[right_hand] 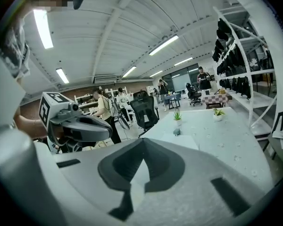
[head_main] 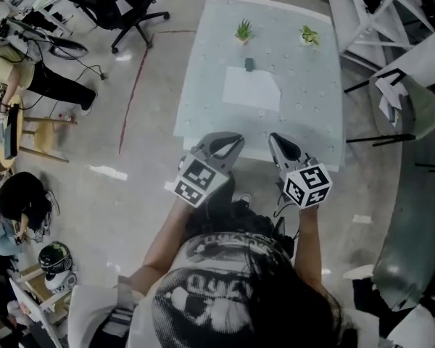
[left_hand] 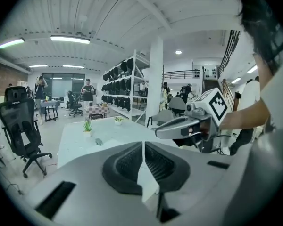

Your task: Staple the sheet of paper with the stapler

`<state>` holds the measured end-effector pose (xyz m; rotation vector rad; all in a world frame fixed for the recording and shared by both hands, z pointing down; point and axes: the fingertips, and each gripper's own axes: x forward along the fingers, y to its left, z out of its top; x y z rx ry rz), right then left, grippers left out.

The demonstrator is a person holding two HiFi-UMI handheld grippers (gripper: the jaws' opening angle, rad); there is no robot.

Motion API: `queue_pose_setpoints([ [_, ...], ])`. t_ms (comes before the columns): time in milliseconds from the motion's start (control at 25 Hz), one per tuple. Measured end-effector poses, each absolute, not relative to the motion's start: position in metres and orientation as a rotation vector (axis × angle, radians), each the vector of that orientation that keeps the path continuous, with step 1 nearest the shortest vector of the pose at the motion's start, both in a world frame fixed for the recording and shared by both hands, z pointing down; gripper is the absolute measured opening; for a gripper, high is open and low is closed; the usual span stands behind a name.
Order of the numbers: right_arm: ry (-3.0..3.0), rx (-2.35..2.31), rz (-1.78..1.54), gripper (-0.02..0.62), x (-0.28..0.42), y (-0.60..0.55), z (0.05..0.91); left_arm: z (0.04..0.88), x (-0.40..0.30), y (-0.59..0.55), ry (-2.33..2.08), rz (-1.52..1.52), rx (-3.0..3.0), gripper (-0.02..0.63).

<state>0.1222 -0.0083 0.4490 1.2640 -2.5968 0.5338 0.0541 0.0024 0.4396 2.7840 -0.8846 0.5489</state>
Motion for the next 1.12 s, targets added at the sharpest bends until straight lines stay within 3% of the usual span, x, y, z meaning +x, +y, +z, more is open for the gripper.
queue_pose_setpoints([
  [640, -2.678, 1.267, 0.344, -0.008, 0.108, 0.103, 0.429, 0.437, 0.065, 0.122, -0.891, 0.551, 2.818, 0.014],
  [1120, -2.673, 1.235, 0.307, -0.006, 0.099, 0.136, 0.433, 0.434, 0.064, 0.151, -0.889, 0.522, 2.836, 0.014],
])
